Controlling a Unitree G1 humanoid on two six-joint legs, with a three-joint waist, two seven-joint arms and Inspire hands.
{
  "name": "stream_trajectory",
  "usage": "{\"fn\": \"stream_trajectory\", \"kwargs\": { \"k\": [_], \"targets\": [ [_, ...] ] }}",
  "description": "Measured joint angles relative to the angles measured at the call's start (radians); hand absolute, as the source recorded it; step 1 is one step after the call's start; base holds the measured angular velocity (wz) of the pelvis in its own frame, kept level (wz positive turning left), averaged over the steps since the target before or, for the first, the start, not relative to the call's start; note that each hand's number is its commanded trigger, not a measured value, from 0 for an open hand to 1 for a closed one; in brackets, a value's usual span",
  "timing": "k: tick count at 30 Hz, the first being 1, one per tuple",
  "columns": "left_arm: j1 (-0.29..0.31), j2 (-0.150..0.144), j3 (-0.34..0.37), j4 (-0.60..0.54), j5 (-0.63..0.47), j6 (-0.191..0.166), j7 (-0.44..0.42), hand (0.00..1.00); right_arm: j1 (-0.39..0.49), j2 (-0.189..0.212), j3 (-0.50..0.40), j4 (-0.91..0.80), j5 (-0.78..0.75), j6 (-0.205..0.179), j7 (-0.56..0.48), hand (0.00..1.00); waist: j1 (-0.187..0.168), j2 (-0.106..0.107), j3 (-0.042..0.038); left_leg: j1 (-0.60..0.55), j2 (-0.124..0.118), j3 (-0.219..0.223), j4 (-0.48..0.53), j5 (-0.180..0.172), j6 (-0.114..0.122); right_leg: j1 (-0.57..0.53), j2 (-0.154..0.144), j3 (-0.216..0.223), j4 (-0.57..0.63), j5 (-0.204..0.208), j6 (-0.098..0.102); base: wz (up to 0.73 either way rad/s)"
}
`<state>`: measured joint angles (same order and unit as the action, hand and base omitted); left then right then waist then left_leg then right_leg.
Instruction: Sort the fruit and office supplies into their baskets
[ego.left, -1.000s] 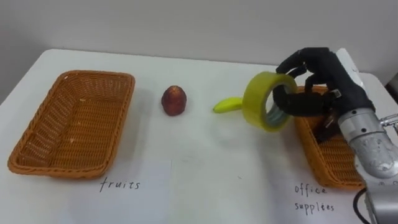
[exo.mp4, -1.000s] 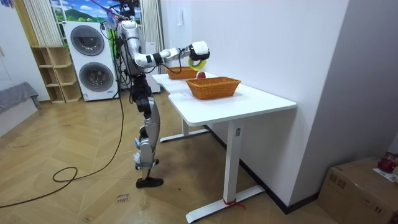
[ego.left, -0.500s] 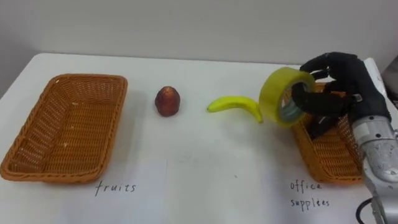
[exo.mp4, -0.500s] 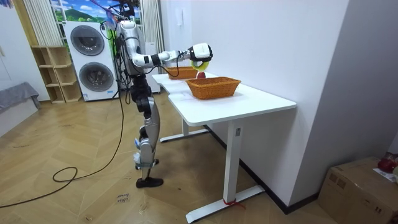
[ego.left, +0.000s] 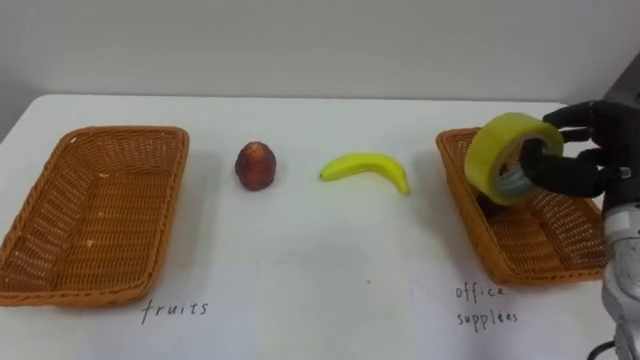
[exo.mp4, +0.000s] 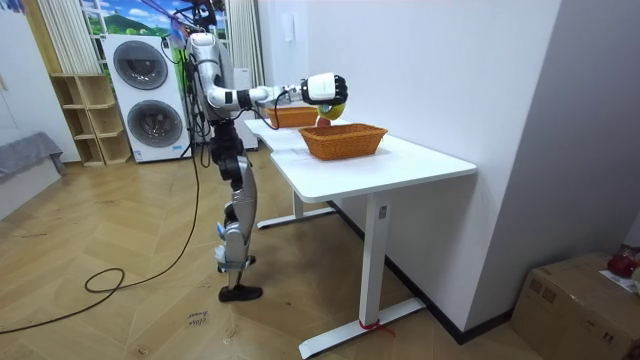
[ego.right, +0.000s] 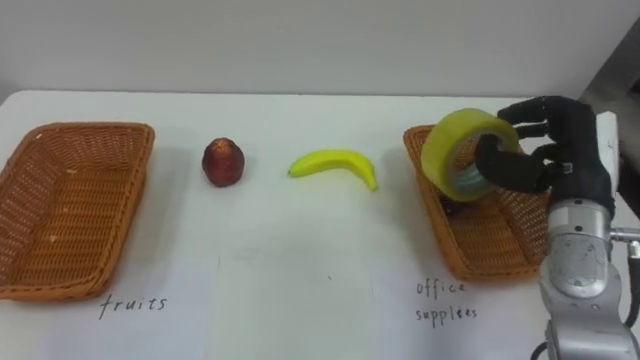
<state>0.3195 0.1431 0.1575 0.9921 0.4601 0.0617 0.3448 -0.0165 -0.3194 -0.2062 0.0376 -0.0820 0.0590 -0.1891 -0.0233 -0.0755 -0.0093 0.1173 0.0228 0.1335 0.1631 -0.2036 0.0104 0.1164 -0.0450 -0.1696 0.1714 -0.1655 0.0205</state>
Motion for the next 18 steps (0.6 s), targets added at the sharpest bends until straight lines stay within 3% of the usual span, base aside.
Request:
{"fn": "stream_trajectory", "kwargs": {
  "k": [11, 18],
  "targets": [
    [-0.008, -0.006, 0.001, -0.007, 0.001, 0.000, 0.001, 0.00, 0.005, -0.001, -0.057, 0.002, 0.078, 0.000, -0.028, 1.00, -0.015, -0.011, 0.0020, 0.001, 0.003, 0.012, -0.002, -0.002, -0.003, -0.010, 0.005, 0.009, 0.000, 0.002, -0.004, -0.03],
    [-0.004, -0.010, 0.005, -0.008, 0.001, 0.006, -0.002, 0.00, 0.049, 0.000, -0.058, 0.023, 0.077, 0.000, -0.026, 1.00, -0.022, -0.024, 0.0098, 0.000, 0.012, 0.026, -0.002, -0.004, -0.005, -0.014, 0.009, 0.027, 0.000, 0.003, -0.005, -0.05]
  ]
}}
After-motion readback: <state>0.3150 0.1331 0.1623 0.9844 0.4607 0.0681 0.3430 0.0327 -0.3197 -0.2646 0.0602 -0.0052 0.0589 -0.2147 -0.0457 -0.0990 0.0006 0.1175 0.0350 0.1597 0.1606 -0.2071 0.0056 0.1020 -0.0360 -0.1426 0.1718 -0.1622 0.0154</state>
